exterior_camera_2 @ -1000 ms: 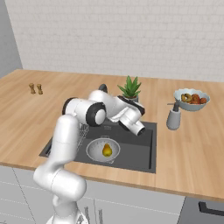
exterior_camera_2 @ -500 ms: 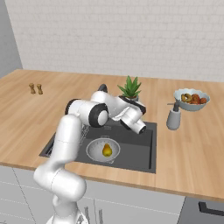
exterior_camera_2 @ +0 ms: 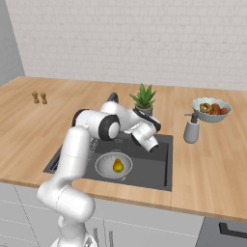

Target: Put the colander in the sink, put the pear in the colander, and turn on the sink faucet and pour water over the colander.

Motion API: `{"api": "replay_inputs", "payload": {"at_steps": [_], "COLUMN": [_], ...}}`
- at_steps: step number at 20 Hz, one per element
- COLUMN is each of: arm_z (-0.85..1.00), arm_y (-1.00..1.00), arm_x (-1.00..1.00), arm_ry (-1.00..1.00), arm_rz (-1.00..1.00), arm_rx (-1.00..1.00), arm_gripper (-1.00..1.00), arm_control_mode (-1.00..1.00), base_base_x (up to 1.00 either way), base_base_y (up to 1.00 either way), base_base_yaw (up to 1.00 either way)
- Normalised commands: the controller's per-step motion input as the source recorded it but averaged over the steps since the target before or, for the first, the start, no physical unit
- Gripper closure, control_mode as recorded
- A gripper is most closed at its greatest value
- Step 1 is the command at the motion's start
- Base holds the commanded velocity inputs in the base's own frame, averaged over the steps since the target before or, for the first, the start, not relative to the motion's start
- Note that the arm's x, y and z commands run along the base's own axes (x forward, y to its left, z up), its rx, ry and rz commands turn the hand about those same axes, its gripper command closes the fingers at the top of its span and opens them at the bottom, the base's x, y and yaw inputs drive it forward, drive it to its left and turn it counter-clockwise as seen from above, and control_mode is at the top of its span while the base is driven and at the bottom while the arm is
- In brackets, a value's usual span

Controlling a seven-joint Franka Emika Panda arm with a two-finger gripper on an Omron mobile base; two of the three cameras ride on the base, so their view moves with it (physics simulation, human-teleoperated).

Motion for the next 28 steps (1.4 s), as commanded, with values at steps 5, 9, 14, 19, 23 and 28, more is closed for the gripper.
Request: {"api": "replay_inputs", "payload": {"at_steps": [5,9,14,19,23,28], "arm_z": [0.00,0.00,0.00,0.00,0.00,0.00], "arm_y": [-0.54,-0.70,-0.70,-0.75,-0.72,-0.50], "arm_x": [0.33,0.36,0.42,0.43,0.33,0.14], "arm_ry": [0.00,0.00,0.00,0.00,0.00,0.00], "arm_rz": [-0.07,-0.05,-0.04,-0.04,-0.03,-0.01], "arm_rx": [0.09,0.12,0.12,0.13,0.10,0.04], "arm_gripper": [-1.00,-1.00,-1.00,-1.00,-1.00,-1.00], "arm_control_mode": [-1.00,-1.00,-1.00,-1.00,-1.00,-1.00], "base_base_x": [0.00,0.00,0.00,0.00,0.00,0.00], "base_base_y": [0.00,0.00,0.00,0.00,0.00,0.00], "base_base_yaw": [0.00,0.00,0.00,0.00,0.00,0.00]}}
